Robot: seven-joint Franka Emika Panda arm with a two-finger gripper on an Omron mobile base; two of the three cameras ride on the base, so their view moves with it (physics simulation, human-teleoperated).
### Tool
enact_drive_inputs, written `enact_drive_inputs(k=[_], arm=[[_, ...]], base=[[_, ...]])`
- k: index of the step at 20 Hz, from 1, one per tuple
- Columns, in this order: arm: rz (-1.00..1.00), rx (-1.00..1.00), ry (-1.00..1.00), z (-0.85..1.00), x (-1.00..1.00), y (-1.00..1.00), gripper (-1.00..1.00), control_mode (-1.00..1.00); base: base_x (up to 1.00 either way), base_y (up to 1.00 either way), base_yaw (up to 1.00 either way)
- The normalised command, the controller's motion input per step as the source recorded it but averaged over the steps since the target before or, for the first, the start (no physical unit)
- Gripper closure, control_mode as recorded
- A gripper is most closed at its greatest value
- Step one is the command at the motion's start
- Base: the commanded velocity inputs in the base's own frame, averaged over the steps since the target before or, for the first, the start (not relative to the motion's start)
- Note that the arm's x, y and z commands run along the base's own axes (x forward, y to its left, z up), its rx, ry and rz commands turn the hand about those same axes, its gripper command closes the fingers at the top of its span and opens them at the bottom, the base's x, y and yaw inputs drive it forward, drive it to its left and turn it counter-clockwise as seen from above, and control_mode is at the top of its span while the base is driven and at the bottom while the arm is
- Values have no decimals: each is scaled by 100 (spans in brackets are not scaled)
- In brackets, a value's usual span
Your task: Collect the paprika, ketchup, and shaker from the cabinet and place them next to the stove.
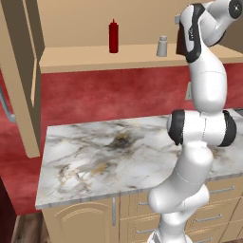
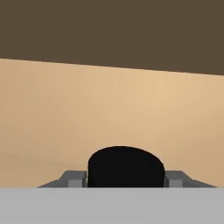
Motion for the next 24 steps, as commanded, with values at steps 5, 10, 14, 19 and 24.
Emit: enact_drive_inputs(k=[5, 10, 14, 19, 24], arm=[[1, -1, 0, -13, -1, 7, 100, -100], [0, -1, 0, -9, 0, 5, 100, -100], [1, 0, 0, -8, -4, 2, 100, -100], [0, 0, 0, -8, -31, 9, 100, -100], [0, 0, -1, -10, -83, 0, 100, -100]], base=[[0, 0, 0], [0, 0, 0], [0, 0, 0], [0, 0, 0], [0, 0, 0]])
